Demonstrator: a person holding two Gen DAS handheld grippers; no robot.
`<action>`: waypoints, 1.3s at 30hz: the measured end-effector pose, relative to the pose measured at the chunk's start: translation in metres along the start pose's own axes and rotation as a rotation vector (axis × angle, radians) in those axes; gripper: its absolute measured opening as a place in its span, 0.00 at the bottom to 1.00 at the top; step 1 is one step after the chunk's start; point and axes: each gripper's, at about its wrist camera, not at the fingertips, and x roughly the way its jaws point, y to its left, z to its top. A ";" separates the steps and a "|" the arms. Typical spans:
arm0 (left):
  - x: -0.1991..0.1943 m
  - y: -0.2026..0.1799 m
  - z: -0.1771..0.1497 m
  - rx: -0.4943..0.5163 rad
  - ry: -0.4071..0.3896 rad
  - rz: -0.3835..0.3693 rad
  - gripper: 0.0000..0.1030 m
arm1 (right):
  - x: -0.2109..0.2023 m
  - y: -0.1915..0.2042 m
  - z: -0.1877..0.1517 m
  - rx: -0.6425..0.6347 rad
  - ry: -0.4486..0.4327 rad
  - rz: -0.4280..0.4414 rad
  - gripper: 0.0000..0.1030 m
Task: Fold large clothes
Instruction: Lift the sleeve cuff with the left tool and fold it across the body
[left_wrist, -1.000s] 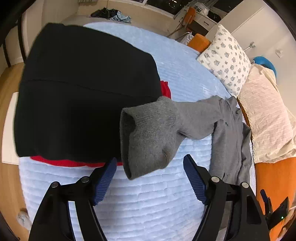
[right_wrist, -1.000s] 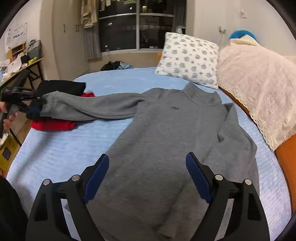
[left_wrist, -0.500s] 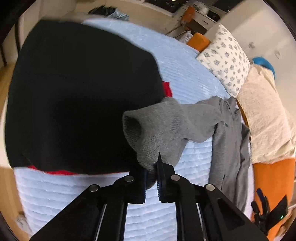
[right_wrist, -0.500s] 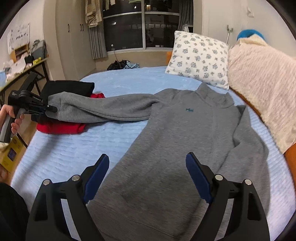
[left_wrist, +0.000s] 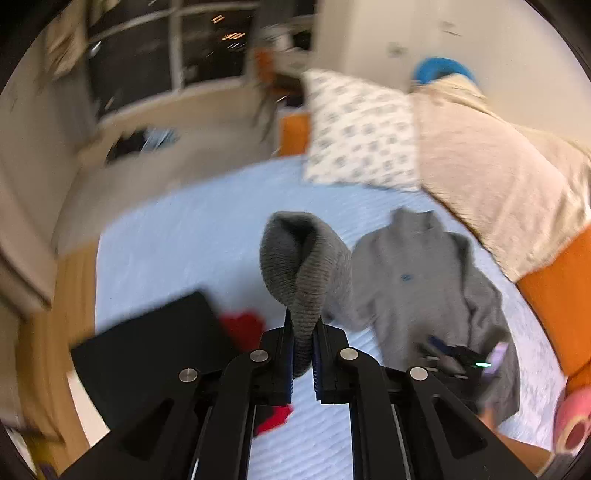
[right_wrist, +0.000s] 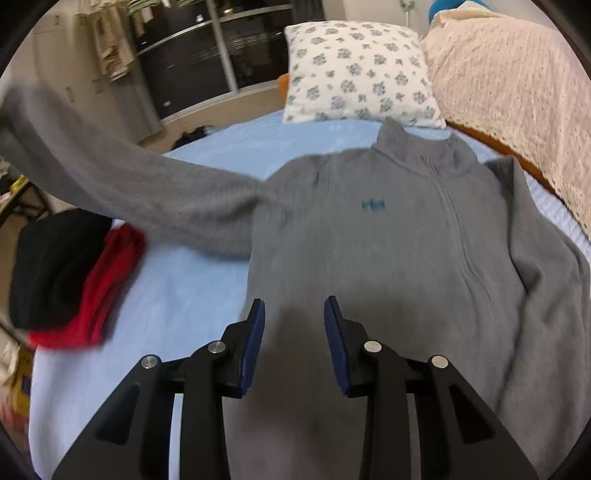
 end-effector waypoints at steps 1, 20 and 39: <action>-0.005 -0.017 0.014 0.032 -0.006 -0.033 0.12 | 0.007 0.010 0.008 -0.024 -0.023 -0.055 0.34; 0.052 -0.372 -0.076 0.887 0.145 -0.442 0.12 | 0.067 0.089 -0.030 -0.160 0.061 -0.217 0.33; 0.142 -0.420 -0.223 0.886 0.370 -0.499 0.25 | -0.059 0.144 -0.097 -0.232 0.039 0.078 0.56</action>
